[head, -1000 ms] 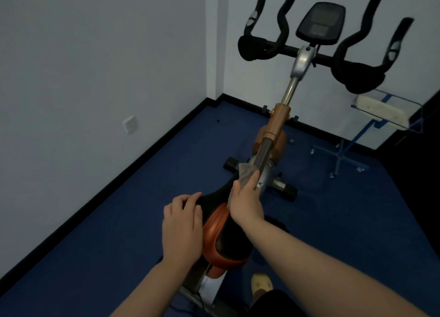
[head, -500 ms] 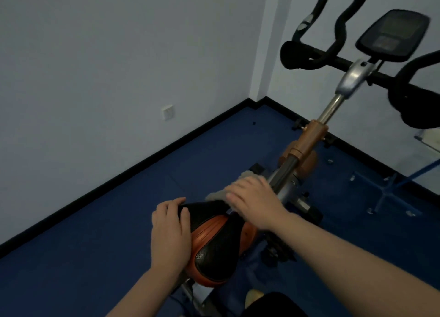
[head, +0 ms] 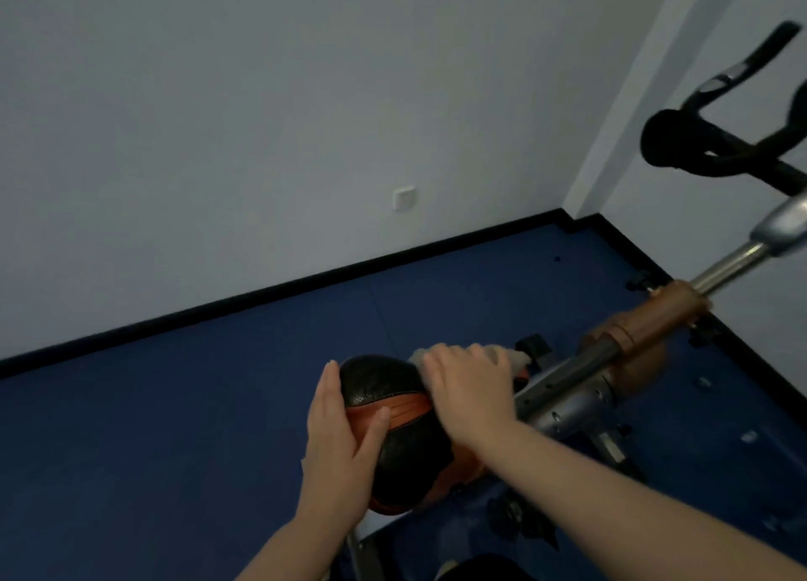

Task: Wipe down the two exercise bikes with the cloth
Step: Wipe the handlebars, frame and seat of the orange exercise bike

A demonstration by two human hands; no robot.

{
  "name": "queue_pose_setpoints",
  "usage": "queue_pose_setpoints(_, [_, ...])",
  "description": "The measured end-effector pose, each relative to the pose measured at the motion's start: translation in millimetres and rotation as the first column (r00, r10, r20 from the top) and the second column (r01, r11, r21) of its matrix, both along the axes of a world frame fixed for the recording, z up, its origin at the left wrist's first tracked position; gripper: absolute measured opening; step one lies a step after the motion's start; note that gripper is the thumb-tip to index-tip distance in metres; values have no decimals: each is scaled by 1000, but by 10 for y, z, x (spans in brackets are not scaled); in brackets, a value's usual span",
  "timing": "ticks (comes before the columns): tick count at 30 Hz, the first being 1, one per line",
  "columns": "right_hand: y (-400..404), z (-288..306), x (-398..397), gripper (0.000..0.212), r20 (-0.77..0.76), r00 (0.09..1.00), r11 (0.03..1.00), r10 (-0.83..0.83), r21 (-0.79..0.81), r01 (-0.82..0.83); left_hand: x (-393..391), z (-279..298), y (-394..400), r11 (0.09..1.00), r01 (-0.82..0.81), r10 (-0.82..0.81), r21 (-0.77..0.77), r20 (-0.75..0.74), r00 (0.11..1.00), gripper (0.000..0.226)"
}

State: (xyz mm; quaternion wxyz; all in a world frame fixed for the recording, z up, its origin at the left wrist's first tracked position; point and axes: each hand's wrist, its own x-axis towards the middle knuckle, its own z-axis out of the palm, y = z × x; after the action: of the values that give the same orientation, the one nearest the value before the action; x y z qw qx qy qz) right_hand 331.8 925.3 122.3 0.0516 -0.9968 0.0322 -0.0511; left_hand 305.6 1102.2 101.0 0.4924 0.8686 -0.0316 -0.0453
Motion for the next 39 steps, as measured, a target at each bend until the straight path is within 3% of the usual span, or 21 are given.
queue_pose_setpoints(2, [260, -47, -44, 44, 13, 991, 987, 130, 96, -131, -75, -7, 12, 998, 0, -1, -57, -18, 1000, 94])
queue_pose_setpoints(4, [69, 32, 83, 50, -99, 944, 941, 314, 168, -295, -147, -23, 63, 995, 51, -56, -87, -64, 996, 112])
queue_pose_setpoints(6, [-191, 107, 282, 44, -268, 889, 913, 372, 279, -298, -216, -28, 131, 986, 72, -96, -151, -157, 983, 123])
queue_pose_setpoints(8, [-244, 65, 385, 42, -363, 874, 938, 322, 246, -243, -280, -41, 138, 969, 38, -97, -243, -234, 967, 122])
queue_pose_setpoints(11, [168, 38, 361, 44, -241, 872, 893, 426, 269, -361, -309, -110, 64, 947, -61, -35, -314, -291, 956, 122])
queue_pose_setpoints(14, [304, 17, 431, 46, -153, 740, 738, 655, 341, -582, -302, -137, 43, 943, -78, -21, -324, -293, 956, 120])
queue_pose_setpoints(17, [184, 66, 653, 40, -303, 751, 740, 586, 578, -344, -313, -143, 48, 932, -105, -5, -348, -301, 954, 94])
queue_pose_setpoints(18, [195, 48, 680, 40, -339, 766, 769, 546, 566, -298, -322, -155, 46, 931, -133, 20, -340, -316, 948, 85])
queue_pose_setpoints(20, [298, 44, 611, 42, -280, 762, 783, 584, 442, -438, -344, -173, 35, 927, -196, 76, -321, -351, 933, 75])
queue_pose_setpoints(23, [361, 28, 553, 44, -169, 576, 598, 800, 293, -746, -341, -158, 15, 928, -205, 75, -309, -384, 920, 66])
queue_pose_setpoints(25, [373, 114, 693, 38, -235, 522, 571, 820, 370, -732, -318, -133, 35, 926, -168, 26, -339, -387, 922, 59])
queue_pose_setpoints(27, [470, 170, 806, 32, -321, 567, 646, 759, 483, -592, -300, -115, 62, 922, -123, -31, -367, -387, 922, 56])
queue_pose_setpoints(29, [615, 187, 779, 36, -351, 611, 703, 710, 403, -586, -304, -102, 79, 929, -110, -40, -354, -391, 919, 56])
queue_pose_setpoints(31, [685, 156, 625, 48, -291, 525, 594, 800, 265, -759, -327, -110, 75, 925, -133, -8, -355, -370, 929, 58])
queue_pose_setpoints(33, [645, 181, 547, 48, -253, 354, 414, 900, 248, -876, -352, -112, 52, 911, -176, 31, -372, -363, 931, 58])
queue_pose_setpoints(34, [623, 212, 597, 43, -253, 322, 385, 912, 266, -884, -363, -103, 38, 905, -192, 43, -378, -369, 928, 57])
queue_pose_setpoints(35, [620, 239, 667, 38, -261, 346, 414, 901, 281, -866, -365, -105, 32, 905, -196, 43, -377, -379, 925, 55])
queue_pose_setpoints(38, [705, 242, 730, 31, -300, 575, 648, 761, 321, -691, -375, -102, 30, 917, -177, 10, -358, -422, 907, 44])
queue_pose_setpoints(39, [740, 212, 677, 31, -278, 598, 659, 752, 272, -701, -382, -94, 36, 919, -180, 15, -350, -427, 904, 44])
